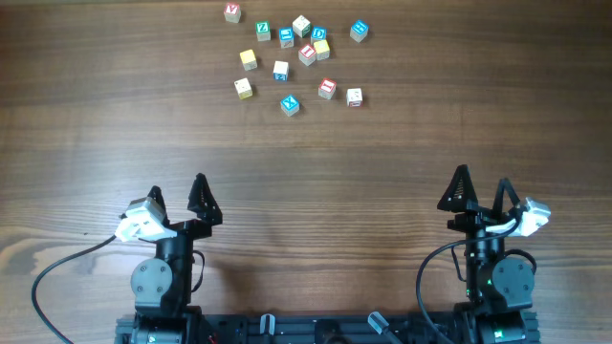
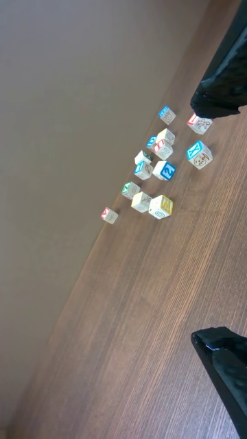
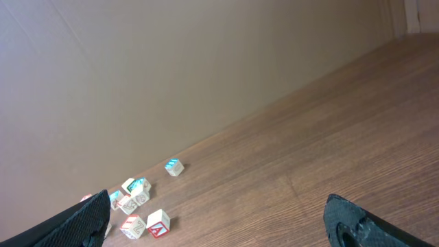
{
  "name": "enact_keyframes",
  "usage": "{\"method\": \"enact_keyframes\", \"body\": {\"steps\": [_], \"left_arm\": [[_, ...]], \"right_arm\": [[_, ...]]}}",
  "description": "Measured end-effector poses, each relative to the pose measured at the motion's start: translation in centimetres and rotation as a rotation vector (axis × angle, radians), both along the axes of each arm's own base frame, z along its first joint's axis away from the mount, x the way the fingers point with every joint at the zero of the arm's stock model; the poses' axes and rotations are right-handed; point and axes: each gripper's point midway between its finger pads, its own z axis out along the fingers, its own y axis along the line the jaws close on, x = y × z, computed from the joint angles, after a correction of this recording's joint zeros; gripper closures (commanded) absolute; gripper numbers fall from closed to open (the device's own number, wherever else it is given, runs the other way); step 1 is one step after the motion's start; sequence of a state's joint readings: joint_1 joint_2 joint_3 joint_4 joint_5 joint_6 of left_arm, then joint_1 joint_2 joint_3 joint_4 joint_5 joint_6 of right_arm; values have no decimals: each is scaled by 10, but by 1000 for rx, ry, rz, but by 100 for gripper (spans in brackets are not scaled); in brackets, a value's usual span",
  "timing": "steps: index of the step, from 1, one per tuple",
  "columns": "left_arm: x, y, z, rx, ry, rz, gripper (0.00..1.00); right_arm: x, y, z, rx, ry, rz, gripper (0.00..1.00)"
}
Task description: Form a circle
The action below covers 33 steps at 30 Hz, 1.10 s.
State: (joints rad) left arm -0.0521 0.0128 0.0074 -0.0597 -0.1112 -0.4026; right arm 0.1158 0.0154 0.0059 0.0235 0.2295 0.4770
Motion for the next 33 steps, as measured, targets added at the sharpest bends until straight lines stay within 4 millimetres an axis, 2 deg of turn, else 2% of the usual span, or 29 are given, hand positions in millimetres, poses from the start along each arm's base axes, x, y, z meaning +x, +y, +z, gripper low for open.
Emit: {"method": "enact_keyframes", "body": {"steps": [6,9,12,14,19,21,23,28,29,31,33], "left_arm": [[0,1,1,0,-2,3,0],[-2,17,3,6,-12,100,0],[-3,24,5,7,-18,140,0],[-4,29,14,4,-58,172,0],[-11,26,79,-29,-310,151,0],[-17,25,101,-22,-325,141,0],[-26,24,131,-7,-329,136,0],[-49,25,250,36,-321,136,0],[-50,24,271,44,-316,136,0],[-44,24,296,68,-222,134,0],[-27,23,316,98,-132,130,0]], "right_arm": [[0,0,0,0,0,0,0],[0,0,0,0,0,0,0],[0,0,0,0,0,0,0],[0,0,0,0,0,0,0],[0,0,0,0,0,0,0],[0,0,0,0,0,0,0],[0,0,0,0,0,0,0],[0,0,0,0,0,0,0],[0,0,0,0,0,0,0],[0,0,0,0,0,0,0],[0,0,0,0,0,0,0]]}}
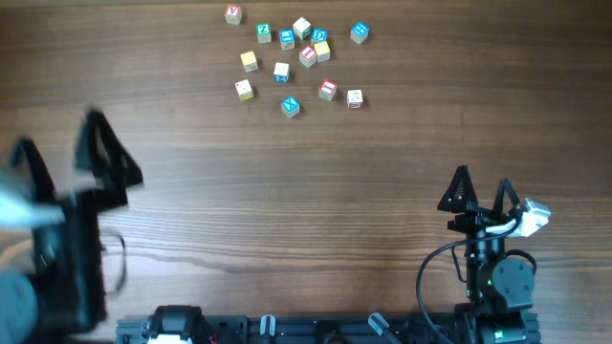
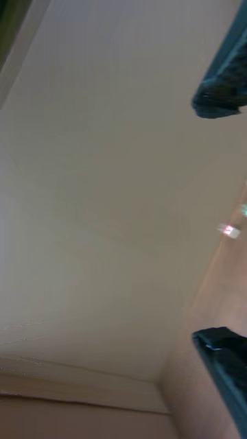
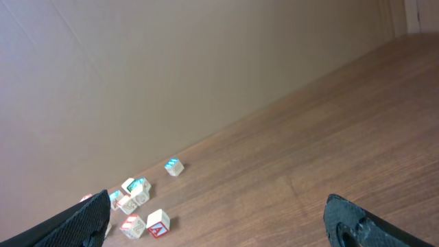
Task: Form a circle
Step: 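Raise the left arm and reach toward the block cluster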
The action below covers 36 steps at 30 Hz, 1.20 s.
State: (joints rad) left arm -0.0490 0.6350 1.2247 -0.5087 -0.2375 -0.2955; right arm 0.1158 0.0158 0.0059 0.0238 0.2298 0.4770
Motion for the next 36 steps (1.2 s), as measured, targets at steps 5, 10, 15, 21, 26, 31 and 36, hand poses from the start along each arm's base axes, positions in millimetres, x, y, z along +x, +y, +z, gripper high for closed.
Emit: {"method": "enact_keyframes", "body": {"steps": [5,10,15,21,26,31,36], "left_arm": [[64,-3,31,54,202,-1,0],[143,-12,38,72,339,-32,0],[220,-24,-15,70,489,-88,0],[282,-34,-85,61,615,-129,68],[304,-38,-115,48,660,-145,96],[324,-45,-157,-13,729,-166,96],[338,-59,-230,-49,892,-212,96]], "right_arm": [[0,0,0,0,-1,0,0],[0,0,0,0,0,0,0],[0,0,0,0,0,0,0],[0,0,0,0,0,0,0],[0,0,0,0,0,0,0],[0,0,0,0,0,0,0],[0,0,0,0,0,0,0]]}}
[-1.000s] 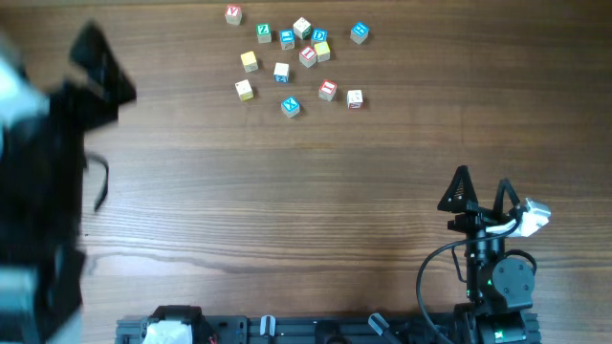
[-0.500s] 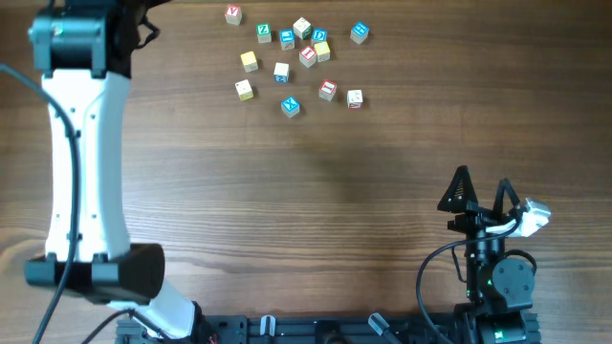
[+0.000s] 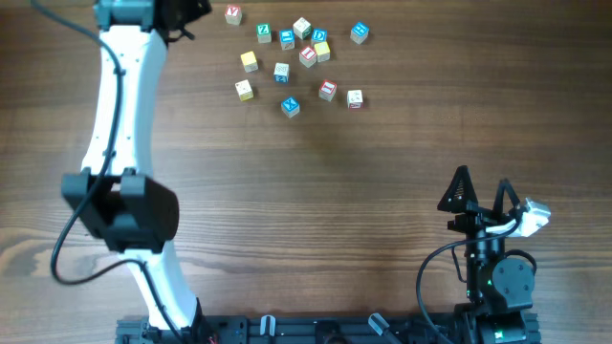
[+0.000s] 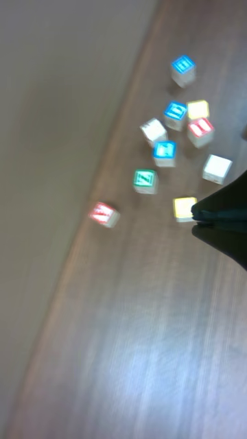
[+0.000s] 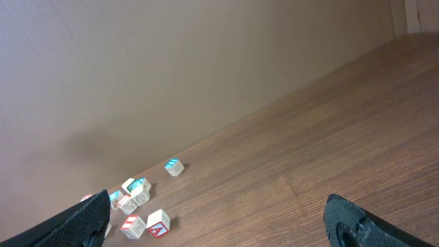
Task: Form a circle
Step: 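Raise the left arm and reach toward the block cluster, then grasp the green-lettered airplane block with the left gripper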
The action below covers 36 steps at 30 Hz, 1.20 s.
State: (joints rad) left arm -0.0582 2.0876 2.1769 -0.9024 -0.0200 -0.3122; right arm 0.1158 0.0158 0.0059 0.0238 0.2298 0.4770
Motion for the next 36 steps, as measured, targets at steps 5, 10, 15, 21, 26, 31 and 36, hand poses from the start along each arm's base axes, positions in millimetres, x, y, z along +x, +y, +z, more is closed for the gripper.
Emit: {"method": "enact_keyframes", "body": {"steps": [5,10,15,21,26,31,36], "left_arm": [[2,-29,-67,0,149,-51,67],[1,-63,-124,6,256,-110,46],[-8,-70,-151,-1,335,-98,50],[-18,-68,-173,-12,388,-68,49],[-29,-66,-198,-8,434,-63,47],[-33,-65,-205,-5,450,-62,46],[-34,-65,-205,-5,456,-62,48]], "right_arm": [[0,0,0,0,0,0,0],[0,0,0,0,0,0,0],[0,0,0,0,0,0,0],[0,0,0,0,0,0,0],[0,0,0,0,0,0,0],[0,0,0,0,0,0,0],[0,0,0,0,0,0,0]]}}
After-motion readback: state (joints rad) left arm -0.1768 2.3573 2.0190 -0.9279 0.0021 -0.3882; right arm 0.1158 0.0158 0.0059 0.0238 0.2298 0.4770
